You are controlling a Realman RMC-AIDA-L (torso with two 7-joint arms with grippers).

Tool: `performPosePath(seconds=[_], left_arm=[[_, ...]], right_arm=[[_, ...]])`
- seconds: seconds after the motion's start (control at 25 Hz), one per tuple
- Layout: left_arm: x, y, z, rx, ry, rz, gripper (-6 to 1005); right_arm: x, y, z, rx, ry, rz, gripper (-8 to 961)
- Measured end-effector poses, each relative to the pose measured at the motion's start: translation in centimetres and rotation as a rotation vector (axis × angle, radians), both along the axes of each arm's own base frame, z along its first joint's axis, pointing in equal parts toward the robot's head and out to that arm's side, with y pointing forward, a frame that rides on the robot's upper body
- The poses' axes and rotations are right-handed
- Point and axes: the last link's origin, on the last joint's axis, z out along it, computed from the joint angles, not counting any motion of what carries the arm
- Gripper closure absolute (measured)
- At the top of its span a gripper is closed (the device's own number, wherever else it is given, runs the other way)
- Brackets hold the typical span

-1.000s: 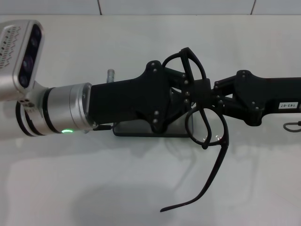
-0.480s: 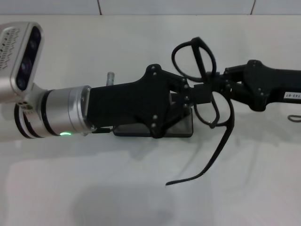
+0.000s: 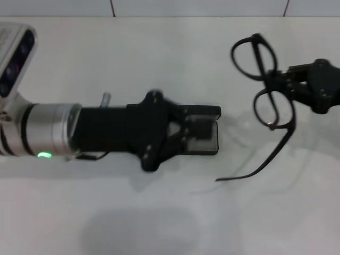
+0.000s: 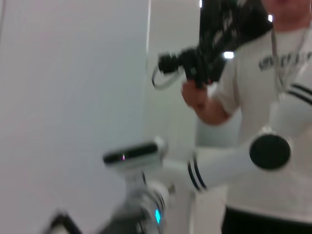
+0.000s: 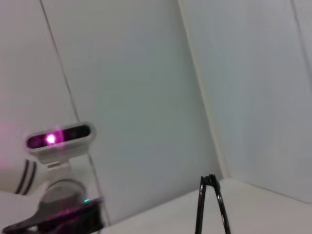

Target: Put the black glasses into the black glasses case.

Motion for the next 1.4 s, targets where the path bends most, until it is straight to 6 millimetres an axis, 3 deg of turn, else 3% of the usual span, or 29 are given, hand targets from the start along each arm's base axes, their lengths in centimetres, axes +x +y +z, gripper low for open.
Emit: performPosePath(seconds=[0.16, 0.36, 0.6, 0.76, 1.12, 1.4], left_arm=[[-1.9, -0.9, 0.0, -0.039, 0.081, 0.03, 985], [-4.6, -2.3, -1.1, -0.04, 0.166, 0.127, 985], [-6.4, -3.1, -1.7, -0.013, 0.207, 0.199, 984], [-6.1, -3.8, -2.8, -0.045, 0.203, 0.204, 983], [-4.0, -4.9, -5.6, -0.139, 0.142, 0.148, 982], [-3.4, -4.5, -5.6, -0.104, 0.086, 0.169, 981]], right_arm=[[1.0, -0.1, 1.5, 0.055, -0.007, -0.018, 888], [0.9, -0.2, 2.1, 0.062, -0.026, 0.008, 888], [0.6, -0.5, 2.6, 0.041, -0.01, 0.036, 889], [-0.2, -0.6, 2.0, 0.026, 0.041, 0.033, 889], [-1.5, -0.9, -2.0, -0.023, 0.151, -0.014, 889], [-1.5, -0.6, -4.7, -0.036, 0.178, -0.056, 889]])
